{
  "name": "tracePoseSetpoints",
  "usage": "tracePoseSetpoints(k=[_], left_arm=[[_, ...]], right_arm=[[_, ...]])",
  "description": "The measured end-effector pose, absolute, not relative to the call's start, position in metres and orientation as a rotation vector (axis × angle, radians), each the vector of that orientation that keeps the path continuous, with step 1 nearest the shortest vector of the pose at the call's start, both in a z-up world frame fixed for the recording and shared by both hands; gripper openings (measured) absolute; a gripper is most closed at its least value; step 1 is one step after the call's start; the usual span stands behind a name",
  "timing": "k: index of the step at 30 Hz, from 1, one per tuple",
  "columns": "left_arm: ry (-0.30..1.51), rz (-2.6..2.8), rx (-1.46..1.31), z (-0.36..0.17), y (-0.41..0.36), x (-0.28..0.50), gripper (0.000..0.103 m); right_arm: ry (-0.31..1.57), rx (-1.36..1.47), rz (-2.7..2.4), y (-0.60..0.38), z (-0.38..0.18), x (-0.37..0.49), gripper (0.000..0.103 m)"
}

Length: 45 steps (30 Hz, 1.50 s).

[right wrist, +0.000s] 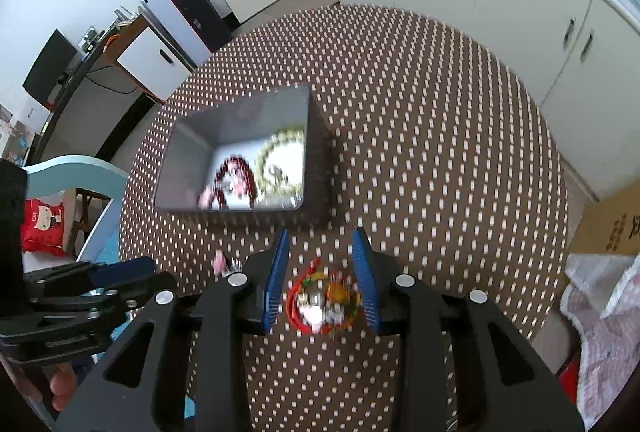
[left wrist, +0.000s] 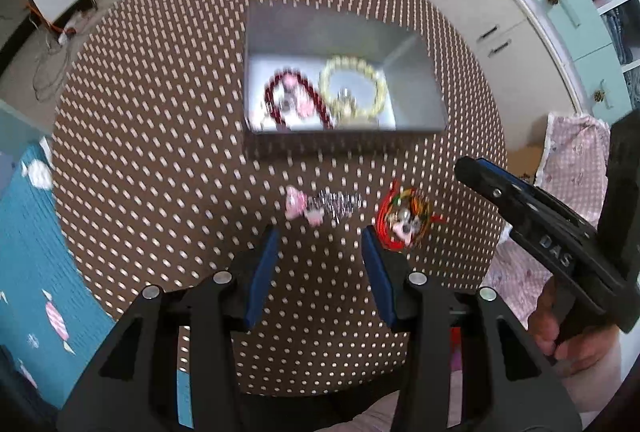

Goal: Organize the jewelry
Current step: 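Grasp the silver chain with the right tool while the left tool grasps the pink charm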

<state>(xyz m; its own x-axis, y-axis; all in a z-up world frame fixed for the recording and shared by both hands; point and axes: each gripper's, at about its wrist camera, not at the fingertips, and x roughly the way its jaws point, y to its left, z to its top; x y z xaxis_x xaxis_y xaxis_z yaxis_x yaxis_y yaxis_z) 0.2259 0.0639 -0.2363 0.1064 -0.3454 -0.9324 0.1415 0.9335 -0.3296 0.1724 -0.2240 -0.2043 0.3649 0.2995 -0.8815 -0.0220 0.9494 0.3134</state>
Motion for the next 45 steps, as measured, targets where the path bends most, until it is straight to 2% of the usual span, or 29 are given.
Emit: tracePoseSetpoints(k=[4,6,10,15,19,26,39,45], left_arm=[[1.461,-0.366,-0.141,-0.252,0.054,0.223,0.042],[1.478,-0.369,-0.142,-0.259,0.050,0.224,0.035],[1.482,-0.359,-0.131,-0.273,0.043,0.229,0.028],[1.500,-0.329,-0.133,-0.286,0.037,0.237,0.025],[1.485,-0.303,-0.072,-0.290,0.024,0.241,0.015],[1.495,-0.297,-0.065,-0.292,0.015,0.239,0.014],[1.459,-0.245,-0.147,-0.274,0.067,0.231,0.014],[1.458,-0.211,-0.184,-0.273,0.095,0.218,0.014]], right_arm=[[1.208,0.262,0.217,-0.221,-0.214,0.163,0.031],[1.218,0.251,0.221,-0.218,-0.217,0.161,0.031],[1.239,0.250,0.240,-0.214,-0.224,0.162,0.031],[1.255,0.236,0.256,-0.210,-0.229,0.167,0.031],[1.267,0.226,0.270,-0.207,-0.232,0.172,0.031],[1.277,0.224,0.307,-0.202,-0.235,0.178,0.031],[1.266,0.210,0.509,-0.167,-0.238,0.181,0.031],[1.280,0.158,0.541,-0.151,-0.249,0.188,0.021]])
